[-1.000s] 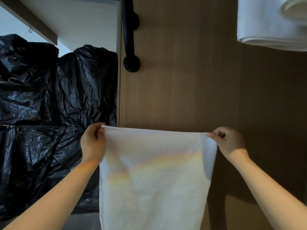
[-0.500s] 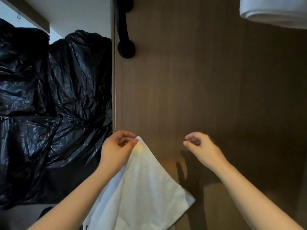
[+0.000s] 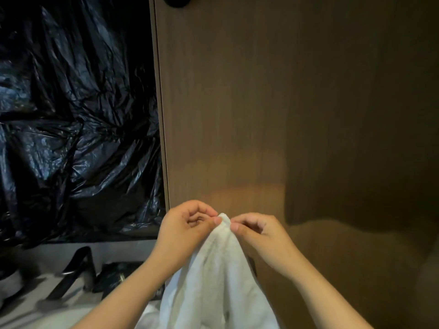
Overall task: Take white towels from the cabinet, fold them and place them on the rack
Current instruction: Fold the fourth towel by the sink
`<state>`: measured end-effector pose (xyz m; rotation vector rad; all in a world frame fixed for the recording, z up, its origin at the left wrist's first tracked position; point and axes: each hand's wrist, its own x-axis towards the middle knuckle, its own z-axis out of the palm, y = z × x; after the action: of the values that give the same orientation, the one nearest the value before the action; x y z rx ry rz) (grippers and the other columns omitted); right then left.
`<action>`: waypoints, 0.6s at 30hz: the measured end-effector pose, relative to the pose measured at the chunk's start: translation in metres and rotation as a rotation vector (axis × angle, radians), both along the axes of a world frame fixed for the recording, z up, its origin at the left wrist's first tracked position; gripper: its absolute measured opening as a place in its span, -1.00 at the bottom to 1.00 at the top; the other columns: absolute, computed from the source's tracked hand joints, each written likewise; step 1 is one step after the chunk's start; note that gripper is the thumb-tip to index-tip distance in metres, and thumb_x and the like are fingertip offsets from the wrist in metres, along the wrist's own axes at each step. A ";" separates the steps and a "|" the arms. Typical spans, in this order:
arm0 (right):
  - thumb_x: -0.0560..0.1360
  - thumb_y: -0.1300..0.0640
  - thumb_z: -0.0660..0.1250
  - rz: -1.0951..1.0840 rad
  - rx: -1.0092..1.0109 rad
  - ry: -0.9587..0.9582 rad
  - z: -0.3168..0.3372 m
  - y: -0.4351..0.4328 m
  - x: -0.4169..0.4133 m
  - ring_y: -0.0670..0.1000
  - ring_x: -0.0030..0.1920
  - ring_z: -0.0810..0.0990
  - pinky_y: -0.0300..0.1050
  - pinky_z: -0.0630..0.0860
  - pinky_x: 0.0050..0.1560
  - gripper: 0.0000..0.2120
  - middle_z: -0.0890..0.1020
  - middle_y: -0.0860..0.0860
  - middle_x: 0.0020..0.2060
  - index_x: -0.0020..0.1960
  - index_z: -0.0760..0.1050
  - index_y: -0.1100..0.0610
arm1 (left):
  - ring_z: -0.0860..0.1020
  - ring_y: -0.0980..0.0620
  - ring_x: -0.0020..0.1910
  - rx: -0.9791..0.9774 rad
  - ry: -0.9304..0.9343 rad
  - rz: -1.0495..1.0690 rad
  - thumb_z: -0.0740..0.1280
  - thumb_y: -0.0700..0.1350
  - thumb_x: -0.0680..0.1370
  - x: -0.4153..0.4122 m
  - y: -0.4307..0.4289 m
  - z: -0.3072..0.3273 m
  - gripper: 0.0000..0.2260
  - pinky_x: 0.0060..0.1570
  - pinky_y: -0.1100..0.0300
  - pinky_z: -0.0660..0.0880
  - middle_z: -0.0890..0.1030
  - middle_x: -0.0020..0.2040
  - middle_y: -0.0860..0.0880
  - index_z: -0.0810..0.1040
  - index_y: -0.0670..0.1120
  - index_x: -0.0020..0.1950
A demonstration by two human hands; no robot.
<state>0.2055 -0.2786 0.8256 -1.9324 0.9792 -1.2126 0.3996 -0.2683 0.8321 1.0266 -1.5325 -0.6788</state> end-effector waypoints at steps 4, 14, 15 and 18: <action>0.56 0.19 0.33 -0.063 -0.008 -0.040 -0.012 0.002 0.002 -0.10 -0.17 0.61 -0.26 0.50 -0.14 -0.87 0.66 -0.05 -0.22 -0.12 0.63 0.07 | 0.63 0.03 -0.26 0.039 0.037 -0.011 0.54 -0.20 0.39 -0.001 0.014 -0.008 -0.85 -0.20 0.26 0.57 0.68 -0.22 -0.05 0.65 0.02 -0.16; 0.58 0.01 0.30 -0.035 0.038 -0.082 -0.013 0.009 0.011 -0.06 -0.09 0.63 -0.25 0.56 -0.09 -0.87 0.67 -0.06 -0.15 -0.04 0.62 -0.04 | 0.50 0.19 -0.39 0.007 -0.026 0.084 0.51 -0.21 0.41 0.003 0.026 -0.029 -0.84 -0.30 0.36 0.50 0.64 -0.27 -0.06 0.65 0.06 -0.23; 0.58 0.01 0.30 -0.032 0.022 -0.066 -0.011 0.010 0.011 -0.07 -0.08 0.63 -0.26 0.56 -0.08 -0.87 0.67 -0.08 -0.15 -0.04 0.63 -0.04 | 0.50 0.18 -0.38 0.005 -0.026 0.081 0.51 -0.20 0.42 0.003 0.026 -0.030 -0.84 -0.30 0.35 0.50 0.63 -0.27 -0.06 0.64 0.06 -0.23; 0.58 0.06 0.30 -0.094 -0.049 -0.059 -0.007 0.010 0.013 0.01 -0.10 0.61 -0.11 0.57 -0.08 -0.87 0.64 -0.02 -0.19 -0.07 0.60 0.03 | 0.52 0.17 -0.34 0.001 -0.073 0.066 0.50 -0.15 0.43 0.004 0.026 -0.033 -0.86 -0.28 0.36 0.49 0.64 -0.24 0.03 0.64 0.09 -0.20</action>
<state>0.2183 -0.2688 0.8181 -1.8950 1.0289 -1.3504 0.4036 -0.2424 0.7987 1.1083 -1.5542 -0.6025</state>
